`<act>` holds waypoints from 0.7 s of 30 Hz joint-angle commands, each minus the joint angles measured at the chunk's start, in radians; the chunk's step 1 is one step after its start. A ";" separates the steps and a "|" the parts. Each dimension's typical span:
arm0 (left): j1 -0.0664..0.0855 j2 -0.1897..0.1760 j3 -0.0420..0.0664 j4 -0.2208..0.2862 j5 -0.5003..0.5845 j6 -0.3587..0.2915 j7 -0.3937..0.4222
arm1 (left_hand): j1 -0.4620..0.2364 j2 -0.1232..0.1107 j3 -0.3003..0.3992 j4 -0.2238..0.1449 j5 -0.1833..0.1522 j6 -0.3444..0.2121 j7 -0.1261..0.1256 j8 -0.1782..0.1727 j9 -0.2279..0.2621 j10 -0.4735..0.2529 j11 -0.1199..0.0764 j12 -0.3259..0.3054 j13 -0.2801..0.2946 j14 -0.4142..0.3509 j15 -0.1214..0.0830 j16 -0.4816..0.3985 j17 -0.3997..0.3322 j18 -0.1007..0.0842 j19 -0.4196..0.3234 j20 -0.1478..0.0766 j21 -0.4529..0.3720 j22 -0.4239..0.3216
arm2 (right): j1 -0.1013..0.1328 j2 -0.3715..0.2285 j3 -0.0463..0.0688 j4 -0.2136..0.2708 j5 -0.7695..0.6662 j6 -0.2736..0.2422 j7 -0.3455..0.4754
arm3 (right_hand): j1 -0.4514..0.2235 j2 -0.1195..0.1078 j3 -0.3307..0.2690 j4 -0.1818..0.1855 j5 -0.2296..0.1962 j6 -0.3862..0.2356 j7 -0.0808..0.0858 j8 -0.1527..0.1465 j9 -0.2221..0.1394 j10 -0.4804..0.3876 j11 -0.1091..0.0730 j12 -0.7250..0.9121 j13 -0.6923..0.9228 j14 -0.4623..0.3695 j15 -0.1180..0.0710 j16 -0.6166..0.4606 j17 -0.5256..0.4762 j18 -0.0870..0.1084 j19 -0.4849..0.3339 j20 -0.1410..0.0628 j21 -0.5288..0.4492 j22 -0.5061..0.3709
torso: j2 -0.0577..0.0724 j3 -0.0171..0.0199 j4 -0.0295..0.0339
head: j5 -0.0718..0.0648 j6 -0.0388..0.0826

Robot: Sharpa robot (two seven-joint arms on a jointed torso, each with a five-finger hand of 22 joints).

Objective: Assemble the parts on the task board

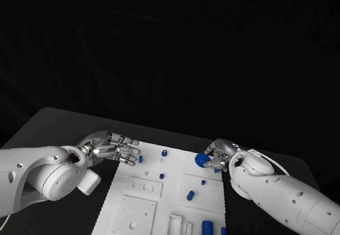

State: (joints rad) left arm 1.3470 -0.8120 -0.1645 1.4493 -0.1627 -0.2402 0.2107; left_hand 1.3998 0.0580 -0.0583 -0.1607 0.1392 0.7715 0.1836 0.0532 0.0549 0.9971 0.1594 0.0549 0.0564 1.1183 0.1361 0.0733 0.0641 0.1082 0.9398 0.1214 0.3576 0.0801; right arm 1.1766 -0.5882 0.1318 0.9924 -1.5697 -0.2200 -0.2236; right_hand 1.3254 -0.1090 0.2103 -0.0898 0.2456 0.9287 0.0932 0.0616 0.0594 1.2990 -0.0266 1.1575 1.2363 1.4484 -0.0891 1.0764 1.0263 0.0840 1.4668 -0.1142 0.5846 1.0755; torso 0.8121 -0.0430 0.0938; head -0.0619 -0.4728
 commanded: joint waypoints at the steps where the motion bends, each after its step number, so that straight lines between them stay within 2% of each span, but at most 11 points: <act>1: 0.002 0.003 0.001 0.001 -0.007 0.017 0.001 | -0.010 0.001 0.001 0.003 0.001 -0.007 0.000 0.001 -0.001 -0.006 0.003 0.005 0.002 -0.002 0.001 0.000 0.001 -0.007 0.000 0.001 0.005 0.000 | 0.000 0.003 0.000 -0.003 0.011 0.031 -0.002 | -0.011 0.004 -0.009 0.000 -0.003 -0.017 0.001 -0.003 -0.001 -0.004 0.003 -0.002 -0.003 0.001 0.006 -0.004 -0.002 0.005 0.028 0.010 -0.010 0.006 | -0.001 0.0004 0.0005 | 0.000 -0.001; 11: 0.002 0.004 0.001 -0.002 -0.007 0.018 -0.001 | -0.008 0.001 0.003 0.006 0.002 -0.009 0.000 0.001 -0.001 -0.007 0.002 0.005 0.002 -0.002 0.001 0.000 0.001 -0.007 -0.001 0.001 0.004 -0.001 | 0.000 0.008 0.000 -0.014 0.020 0.045 0.000 | -0.013 0.001 -0.024 0.004 -0.002 -0.020 0.002 -0.004 -0.001 -0.005 0.006 -0.003 -0.004 0.001 0.007 -0.004 -0.002 0.006 0.030 0.011 -0.016 0.013 | 0.000 0.0011 -0.0012 | 0.002 -0.002; 16: 0.002 0.006 0.001 -0.003 -0.007 0.019 -0.004 | -0.008 0.001 0.003 0.006 0.002 -0.009 0.000 0.001 -0.001 -0.007 0.002 0.005 0.002 -0.002 0.001 0.000 0.001 -0.007 -0.001 0.001 0.004 -0.001 | 0.000 0.012 0.000 -0.019 0.026 0.057 0.004 | -0.007 -0.001 -0.034 0.006 -0.005 -0.063 0.001 -0.006 -0.003 -0.011 0.003 -0.011 -0.012 0.000 0.007 -0.009 -0.005 0.005 0.031 0.011 -0.027 0.019 | 0.000 0.0016 -0.0009 | 0.003 -0.003; 21: 0.002 0.007 0.001 -0.003 -0.007 0.025 -0.006 | -0.007 0.002 0.004 0.006 0.006 -0.010 0.000 0.001 -0.001 -0.007 0.003 0.005 0.002 -0.003 0.001 0.000 0.001 -0.007 -0.001 0.001 0.004 -0.001 | 0.000 0.017 0.001 -0.025 0.029 0.066 0.005 | -0.006 0.012 -0.027 0.010 -0.021 -0.041 0.000 -0.005 -0.002 -0.013 0.003 -0.014 -0.015 0.001 0.006 -0.009 -0.004 0.003 0.032 0.010 -0.030 0.024 | 0.000 0.0017 -0.0014 | 0.002 -0.008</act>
State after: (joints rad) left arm 1.3470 -0.8076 -0.1645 1.4450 -0.1659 -0.2358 0.2041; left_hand 1.3998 0.0580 -0.0555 -0.1578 0.1392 0.7715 0.1836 0.0532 0.0549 0.9972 0.1594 0.0549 0.0564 1.1183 0.1361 0.0733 0.0639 0.1082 0.9398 0.1213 0.3576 0.0801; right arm 1.1785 -0.5731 0.1332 0.9687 -1.5450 -0.1869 -0.2232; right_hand 1.3216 -0.1052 0.1781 -0.0806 0.2310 0.8810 0.0935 0.0616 0.0574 1.2947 -0.0237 1.1481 1.2228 1.4484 -0.0892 1.0726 1.0230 0.0842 1.4666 -0.1068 0.5589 1.0987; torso 0.8121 -0.0415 0.0926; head -0.0588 -0.4787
